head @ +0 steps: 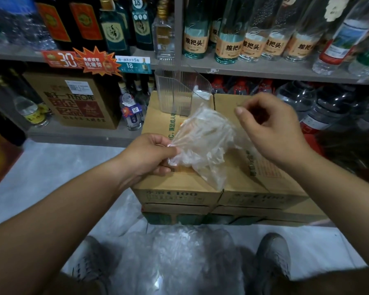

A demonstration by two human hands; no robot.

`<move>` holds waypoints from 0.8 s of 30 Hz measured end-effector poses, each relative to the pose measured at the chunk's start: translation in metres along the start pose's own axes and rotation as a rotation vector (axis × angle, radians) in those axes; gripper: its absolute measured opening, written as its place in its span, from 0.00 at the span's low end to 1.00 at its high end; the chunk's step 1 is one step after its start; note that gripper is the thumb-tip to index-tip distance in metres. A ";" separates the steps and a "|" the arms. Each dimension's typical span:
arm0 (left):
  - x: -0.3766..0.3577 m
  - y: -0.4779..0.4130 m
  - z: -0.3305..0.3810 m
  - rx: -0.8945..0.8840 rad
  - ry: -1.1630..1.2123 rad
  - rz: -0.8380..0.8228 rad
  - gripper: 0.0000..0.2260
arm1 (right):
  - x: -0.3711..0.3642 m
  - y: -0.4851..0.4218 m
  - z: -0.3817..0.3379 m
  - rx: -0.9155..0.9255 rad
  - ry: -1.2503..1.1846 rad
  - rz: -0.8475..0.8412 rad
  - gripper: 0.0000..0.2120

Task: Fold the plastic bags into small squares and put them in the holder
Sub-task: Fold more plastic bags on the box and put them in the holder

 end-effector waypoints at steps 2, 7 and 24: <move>0.001 0.001 -0.001 -0.002 0.024 0.028 0.04 | -0.001 0.013 -0.005 -0.026 -0.110 -0.136 0.09; 0.010 -0.002 -0.006 -0.014 0.073 0.124 0.05 | -0.020 0.042 0.021 -0.307 -0.227 -0.512 0.08; 0.032 0.001 -0.008 -0.063 -0.033 0.224 0.10 | -0.010 0.052 0.070 -0.627 -0.222 -0.640 0.06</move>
Point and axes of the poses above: each hand's wrist, its own y-axis away from the middle knuckle, its own x-axis out of the back of the hand, z = x × y, the point moved 5 cm from there along -y, towards the middle knuckle, and after that the axes turned 4 degrees about -y, right-handed, at the moved point
